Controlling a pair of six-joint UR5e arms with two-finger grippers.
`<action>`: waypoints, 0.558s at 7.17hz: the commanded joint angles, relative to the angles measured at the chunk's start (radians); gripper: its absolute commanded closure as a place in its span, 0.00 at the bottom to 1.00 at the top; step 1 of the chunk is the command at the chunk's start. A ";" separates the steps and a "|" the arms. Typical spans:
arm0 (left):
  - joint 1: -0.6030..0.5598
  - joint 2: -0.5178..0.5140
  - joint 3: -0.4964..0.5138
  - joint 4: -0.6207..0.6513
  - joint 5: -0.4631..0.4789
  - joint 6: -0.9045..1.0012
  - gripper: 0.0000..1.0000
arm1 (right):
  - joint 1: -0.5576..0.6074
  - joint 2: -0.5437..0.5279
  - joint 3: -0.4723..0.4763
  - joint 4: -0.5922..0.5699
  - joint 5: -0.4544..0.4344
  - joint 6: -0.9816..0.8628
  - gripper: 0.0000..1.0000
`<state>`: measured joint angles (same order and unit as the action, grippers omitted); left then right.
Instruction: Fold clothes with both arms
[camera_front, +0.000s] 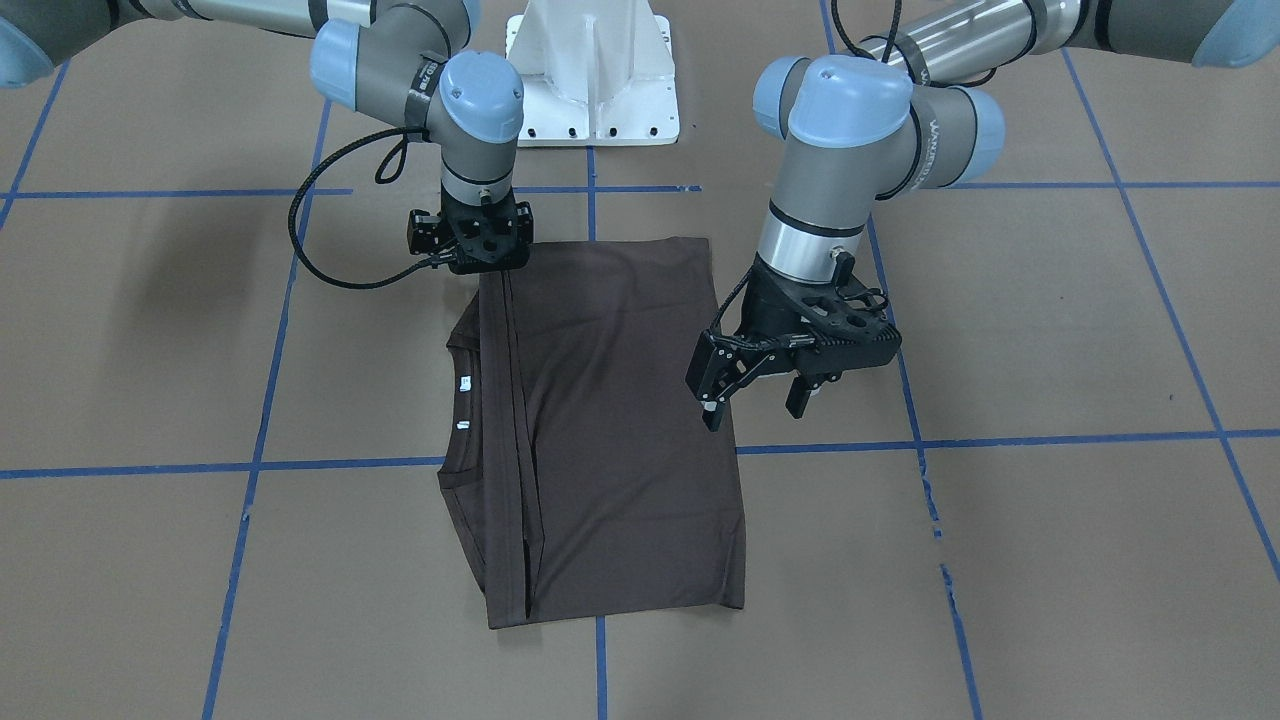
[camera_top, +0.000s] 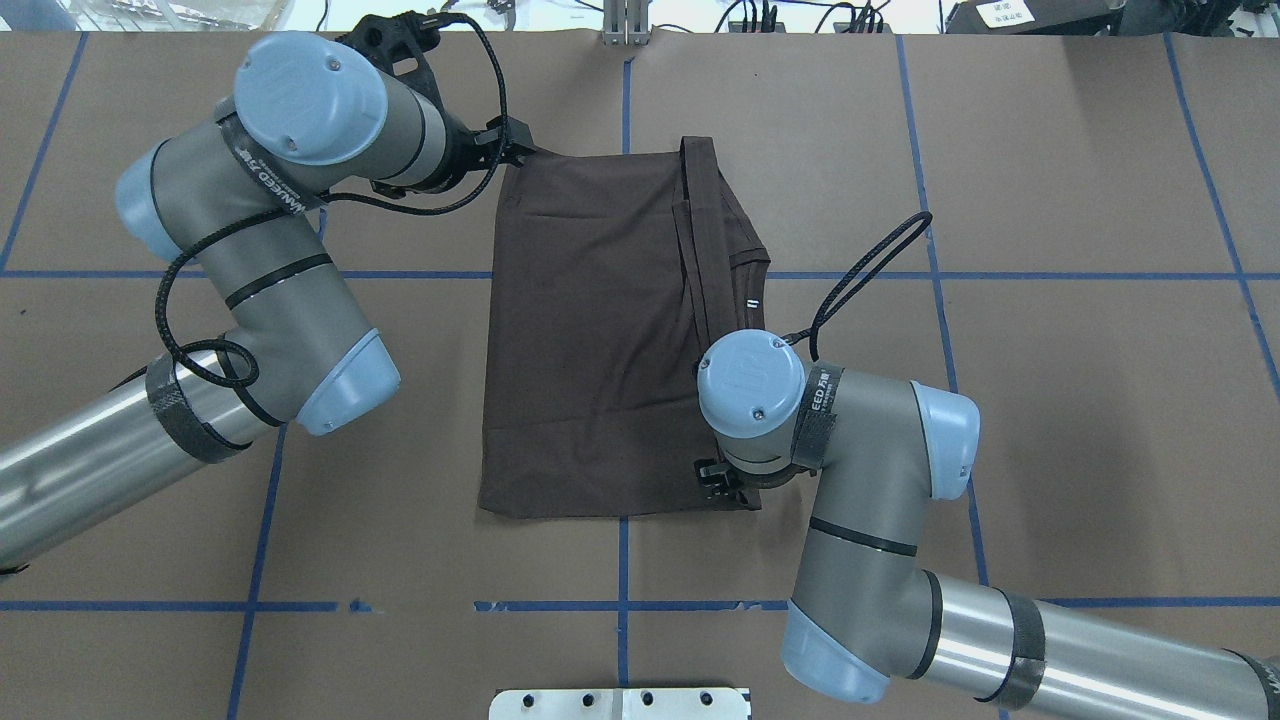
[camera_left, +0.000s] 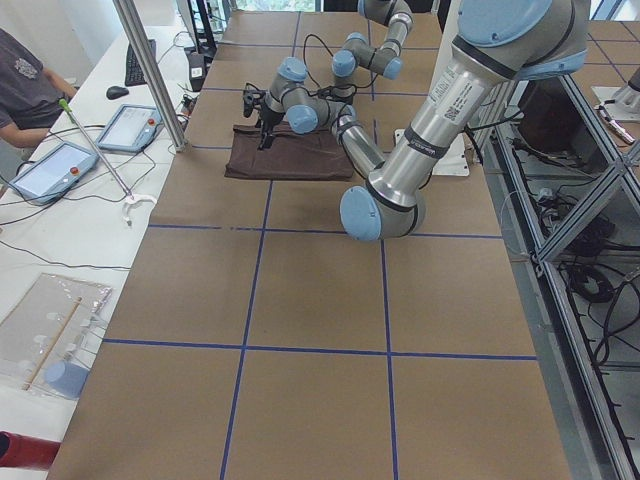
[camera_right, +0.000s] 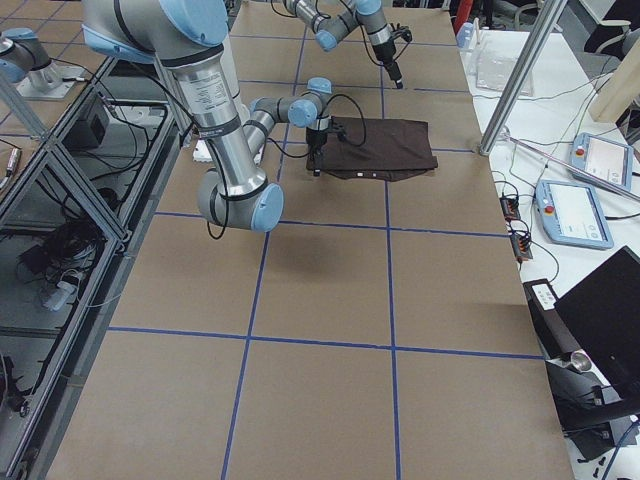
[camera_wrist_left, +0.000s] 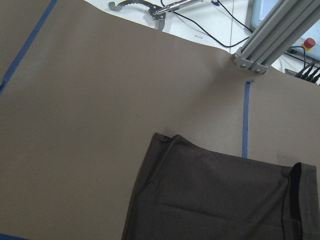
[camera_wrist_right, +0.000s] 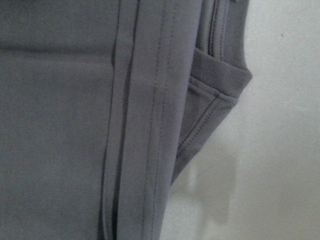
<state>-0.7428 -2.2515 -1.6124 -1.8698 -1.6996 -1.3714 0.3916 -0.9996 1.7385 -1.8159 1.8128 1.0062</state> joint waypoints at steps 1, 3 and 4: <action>0.000 0.000 0.000 -0.003 0.000 0.000 0.00 | 0.006 -0.004 -0.007 -0.002 0.000 -0.001 0.00; 0.002 0.000 0.000 -0.006 0.000 0.000 0.00 | 0.039 -0.011 -0.007 -0.005 0.008 -0.006 0.00; 0.002 0.000 0.000 -0.006 0.000 0.000 0.00 | 0.052 -0.014 -0.007 -0.005 0.008 -0.024 0.00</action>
<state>-0.7415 -2.2519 -1.6122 -1.8752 -1.6997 -1.3714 0.4258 -1.0094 1.7320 -1.8200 1.8192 0.9971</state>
